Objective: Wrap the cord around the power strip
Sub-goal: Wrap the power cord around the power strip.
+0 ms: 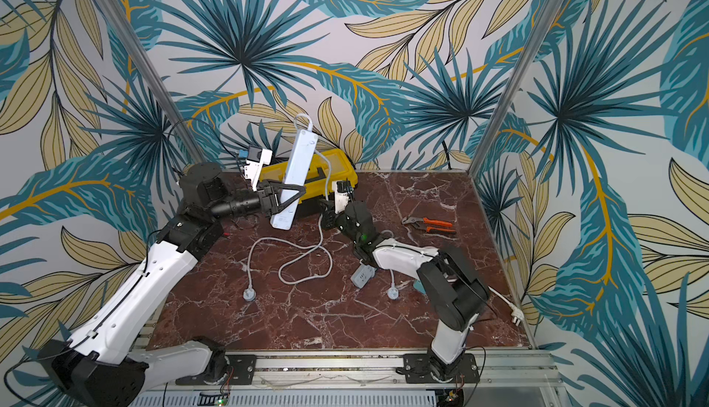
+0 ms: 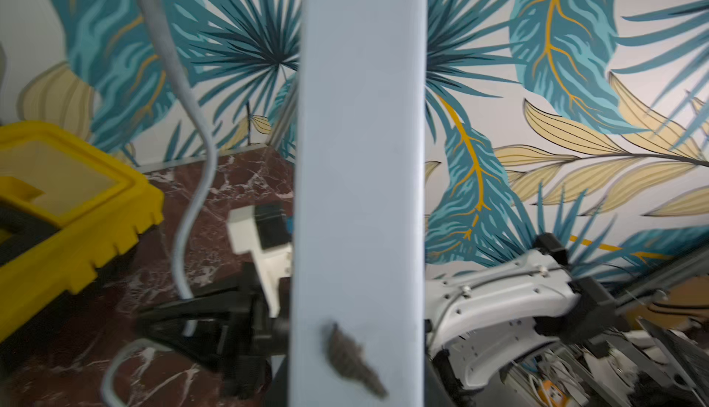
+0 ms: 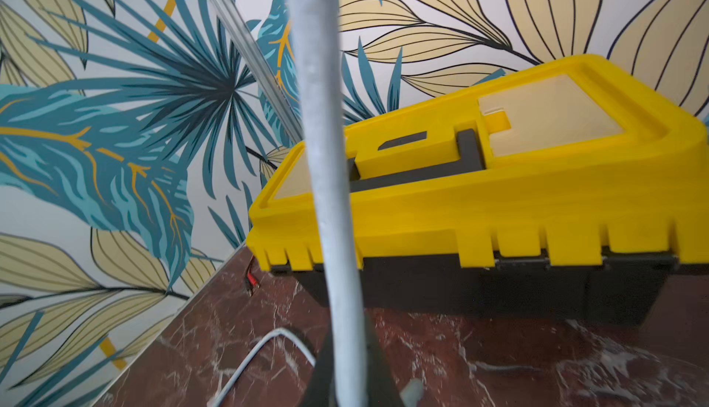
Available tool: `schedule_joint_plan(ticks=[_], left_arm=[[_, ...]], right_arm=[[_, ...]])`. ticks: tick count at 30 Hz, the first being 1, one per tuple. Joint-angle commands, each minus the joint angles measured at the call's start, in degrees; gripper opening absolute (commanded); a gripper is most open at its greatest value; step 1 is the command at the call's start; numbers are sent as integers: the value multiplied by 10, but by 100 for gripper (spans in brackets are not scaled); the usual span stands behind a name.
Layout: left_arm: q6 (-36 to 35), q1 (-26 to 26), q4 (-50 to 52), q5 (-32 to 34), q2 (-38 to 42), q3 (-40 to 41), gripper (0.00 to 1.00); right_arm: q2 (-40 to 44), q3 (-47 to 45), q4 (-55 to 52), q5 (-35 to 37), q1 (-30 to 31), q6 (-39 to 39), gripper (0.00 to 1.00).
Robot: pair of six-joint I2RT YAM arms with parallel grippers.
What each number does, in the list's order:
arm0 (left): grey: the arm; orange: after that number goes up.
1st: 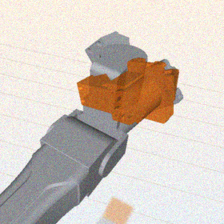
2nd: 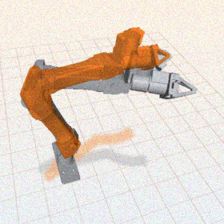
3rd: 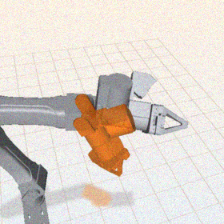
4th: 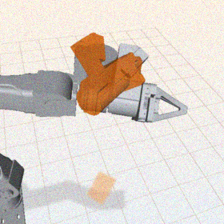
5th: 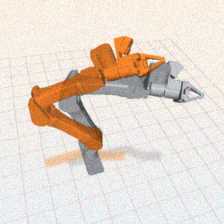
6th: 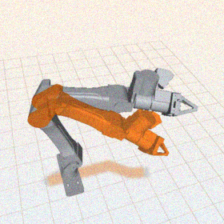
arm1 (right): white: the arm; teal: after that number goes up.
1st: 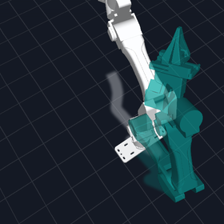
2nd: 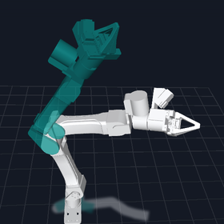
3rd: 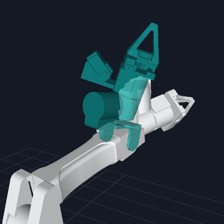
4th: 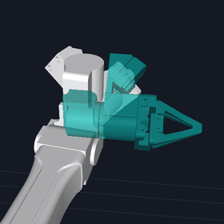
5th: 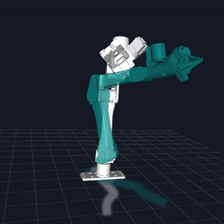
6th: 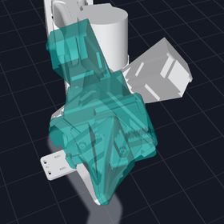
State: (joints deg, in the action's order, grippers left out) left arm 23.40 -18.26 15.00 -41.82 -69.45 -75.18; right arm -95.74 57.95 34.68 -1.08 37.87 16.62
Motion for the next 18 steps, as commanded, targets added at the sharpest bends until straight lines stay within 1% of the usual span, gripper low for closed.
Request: schedule_joint_plan(ticks=[1,3,4,7,9,12,16,17,18], left_arm=[[-217,12,167,134,-3,-57,0],[-265,13,220,212,-28,-60,0],[-283,13,234,240,-36,-58,0],[-329,13,249,291,-54,-41,0],[-357,10,254,302,-64,-31,0],[-404,3,267,314,-74,-11,0],[-462,-15,298,326,-81,20,0],[-477,-22,308,314,-80,26,0],[-490,-28,316,287,-75,33,0]], right_arm=[[84,-11,-172,27,19,-148,0],[118,9,-270,39,32,-223,0],[128,22,-311,49,40,-259,0],[149,73,-429,66,71,-394,0],[150,121,-522,79,96,-495,0],[157,180,-566,123,104,-598,0],[152,270,-581,122,96,-673,0],[141,301,-587,116,89,-680,0],[128,332,-600,101,76,-680,0]])
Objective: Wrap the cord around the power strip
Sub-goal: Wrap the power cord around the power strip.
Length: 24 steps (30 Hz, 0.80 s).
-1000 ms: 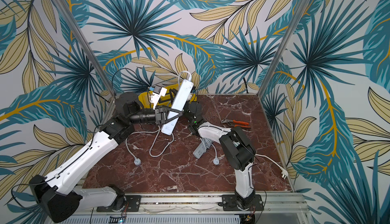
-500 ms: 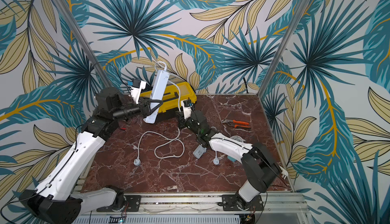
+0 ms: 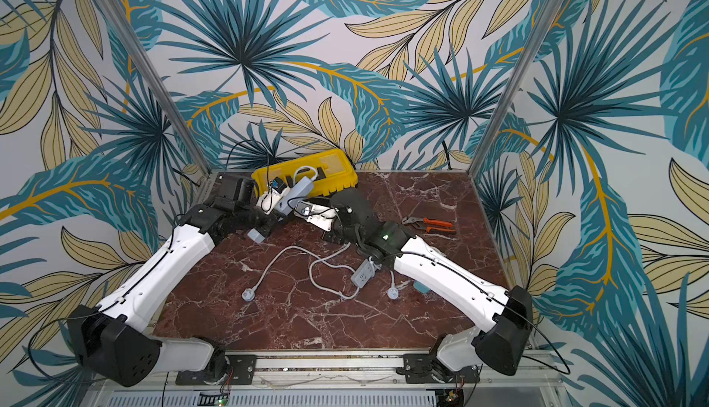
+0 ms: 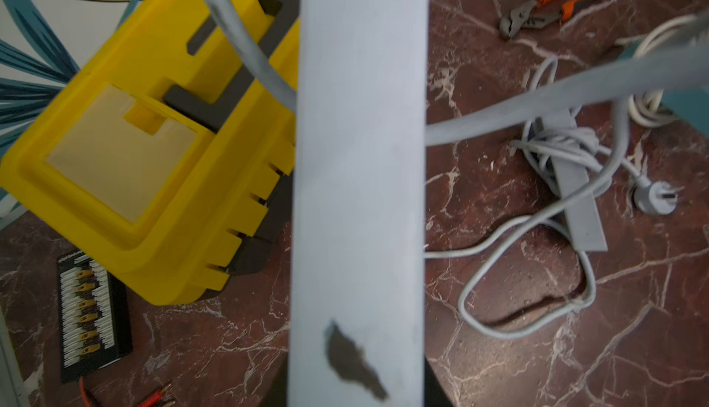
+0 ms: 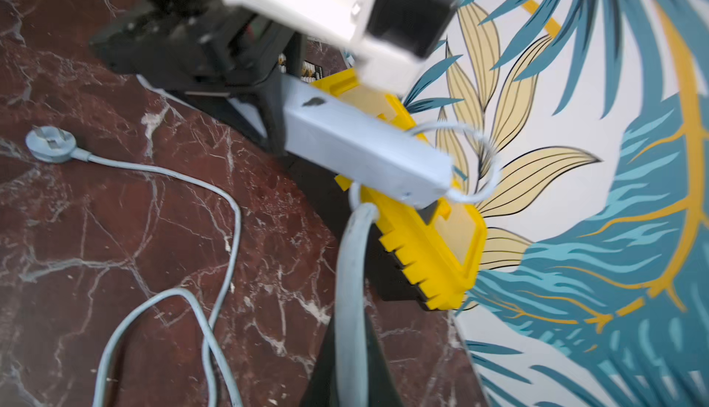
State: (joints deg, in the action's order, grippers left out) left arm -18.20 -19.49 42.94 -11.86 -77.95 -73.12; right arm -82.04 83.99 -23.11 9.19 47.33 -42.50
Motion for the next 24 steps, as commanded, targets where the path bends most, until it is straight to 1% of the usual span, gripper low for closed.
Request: schedule_joint_plan(ticks=[1,3,4,6,7,9,11,13,14,15,16,17,18,20,22,24], left_arm=[[-83,-20,40,-38,16,20,0],[-107,-33,50,-98,33,35,0],[-119,-39,53,-118,43,41,0],[-139,-50,57,-180,63,53,0],[-141,-53,58,-205,70,53,0],[-139,-58,62,-281,79,46,0],[-132,-59,61,-357,86,35,0],[-127,-59,61,-440,89,20,0],[-127,-58,61,-473,90,8,0],[-122,-58,61,-488,88,-5,0],[-116,-57,61,-491,85,-20,0],[-115,-54,60,-492,84,-30,0],[-108,-51,56,-480,82,-37,0],[-63,-35,23,-454,80,-41,0],[-16,-25,-14,-426,86,-38,0],[11,-22,-35,-406,94,-38,0]], right_arm=[[-23,104,-38,-22,-39,-89,0],[-62,180,-90,-69,-72,-85,2],[-83,222,-124,-95,-86,-86,4],[-141,316,-196,-155,-117,-85,6],[-166,357,-225,-186,-132,-81,7],[-229,439,-279,-268,-165,-64,9],[-273,479,-283,-337,-191,-35,11],[-302,484,-253,-395,-210,7,14],[-316,482,-225,-423,-219,45,15],[-328,478,-207,-448,-225,78,20],[-334,462,-173,-466,-230,117,29],[-333,428,-125,-467,-234,164,37],[-321,378,-52,-465,-240,227,43],[-285,231,152,-457,-254,333,55],[-262,119,283,-446,-262,419,62],[-250,45,368,-429,-262,483,70]])
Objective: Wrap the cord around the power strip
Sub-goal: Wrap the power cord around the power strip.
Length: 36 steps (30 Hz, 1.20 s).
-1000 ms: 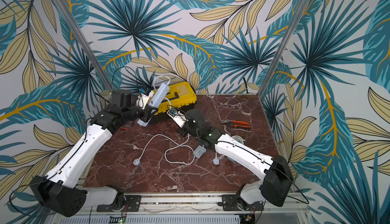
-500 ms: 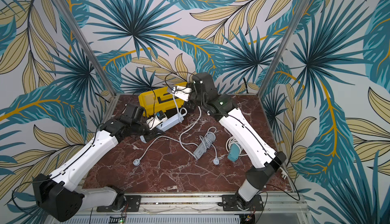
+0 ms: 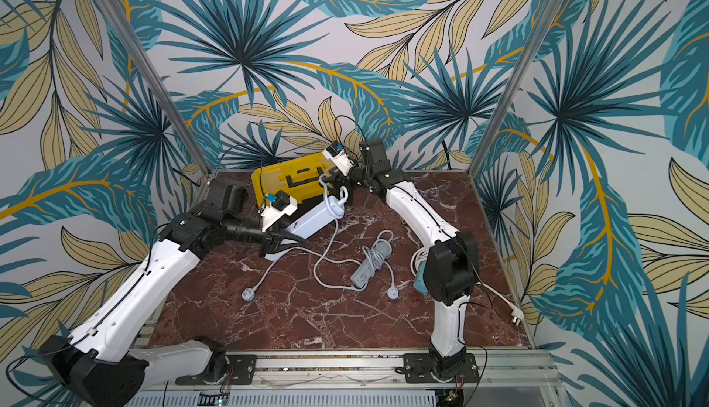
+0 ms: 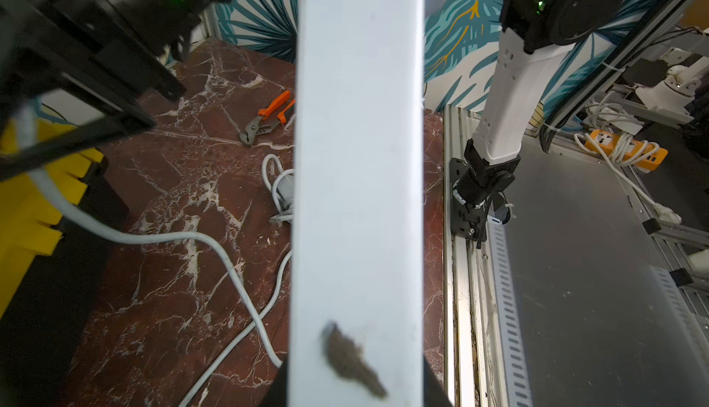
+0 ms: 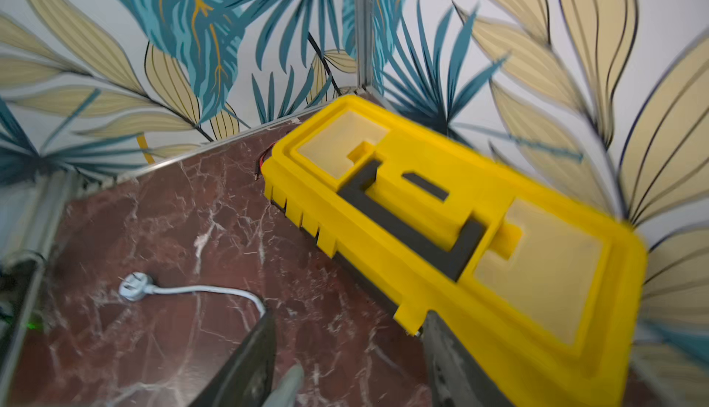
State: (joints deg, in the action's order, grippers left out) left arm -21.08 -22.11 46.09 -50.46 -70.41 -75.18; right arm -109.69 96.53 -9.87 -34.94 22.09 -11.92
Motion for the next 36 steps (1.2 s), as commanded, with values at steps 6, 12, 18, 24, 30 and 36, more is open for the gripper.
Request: schedule_joint_plan(ticks=[6,12,18,24,30,36], left_arm=[[89,4,-78,4,11,-44,0],[151,4,-99,45,-4,-67,0],[216,26,-151,92,-5,-53,0],[186,79,-133,261,-19,-38,0],[98,84,-73,423,-65,-42,0],[30,63,-40,484,-93,-24,0]], right_arm=[[44,-237,380,94,29,273,80],[30,-299,398,218,75,278,79],[-25,-279,357,299,116,260,35],[77,-320,239,393,183,85,3],[227,-354,138,429,233,-96,0],[329,-291,31,358,271,-244,0]])
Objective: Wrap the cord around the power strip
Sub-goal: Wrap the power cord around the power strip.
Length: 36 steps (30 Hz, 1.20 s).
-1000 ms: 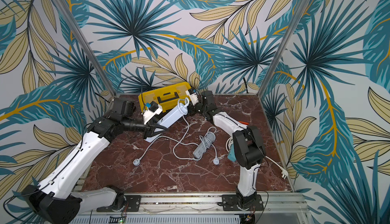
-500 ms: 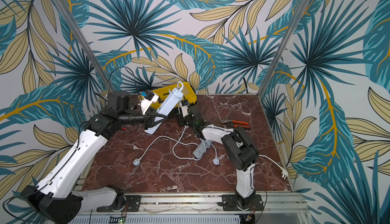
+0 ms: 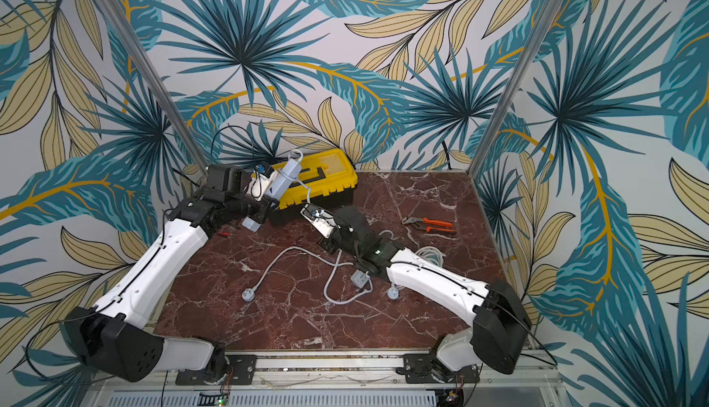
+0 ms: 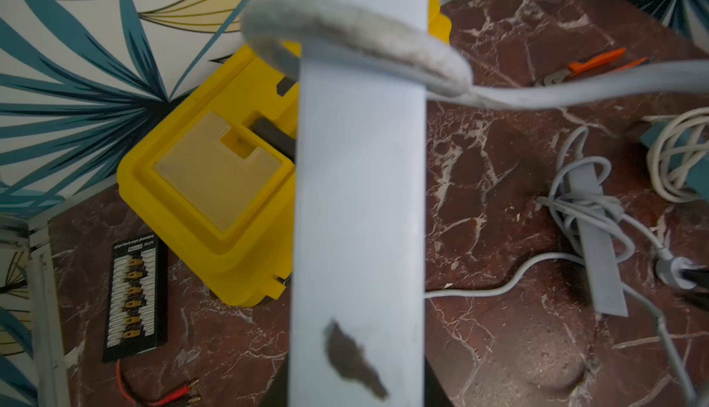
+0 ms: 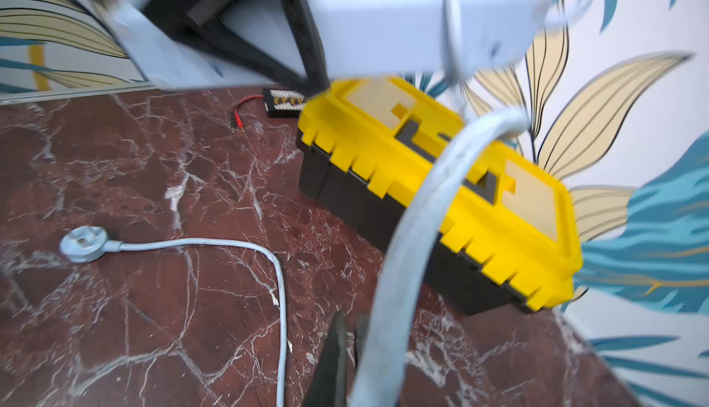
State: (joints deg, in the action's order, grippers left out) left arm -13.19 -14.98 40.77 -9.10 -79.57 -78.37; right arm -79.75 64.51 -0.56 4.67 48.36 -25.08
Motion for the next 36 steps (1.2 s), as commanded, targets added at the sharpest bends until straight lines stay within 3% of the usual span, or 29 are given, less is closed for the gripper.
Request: schedule_joint_plan(ticks=[1,3,6,12,15,19,21,23,26,28,33,36], left_arm=[[-60,-20,20,71,-4,12,0],[-81,-42,39,54,-10,16,0],[-121,-88,82,-28,-8,21,0],[-198,-151,118,-212,46,47,0],[-191,-158,127,-285,59,34,0],[-192,-159,129,-378,74,12,0],[-185,-158,129,-398,76,-11,0],[-172,-152,129,-428,72,-37,0],[-132,-140,99,-435,72,-66,0],[-89,-127,60,-416,82,-70,0],[-12,-98,21,-371,95,-97,0],[23,-92,15,-361,92,-120,0]], right_arm=[[36,50,-80,-58,9,-129,0],[28,111,-136,-80,7,-151,0],[-9,209,-214,-141,-19,-177,0],[-131,406,-357,-302,-148,-188,0],[-205,488,-400,-318,-195,-198,0],[-285,544,-407,-397,-248,-159,0],[-304,530,-354,-428,-258,-103,2],[-301,472,-250,-462,-260,-19,16],[-262,322,0,-445,-260,144,38],[-235,246,85,-398,-260,212,47],[-157,108,93,-331,-260,225,65],[-119,27,106,-313,-260,224,69]])
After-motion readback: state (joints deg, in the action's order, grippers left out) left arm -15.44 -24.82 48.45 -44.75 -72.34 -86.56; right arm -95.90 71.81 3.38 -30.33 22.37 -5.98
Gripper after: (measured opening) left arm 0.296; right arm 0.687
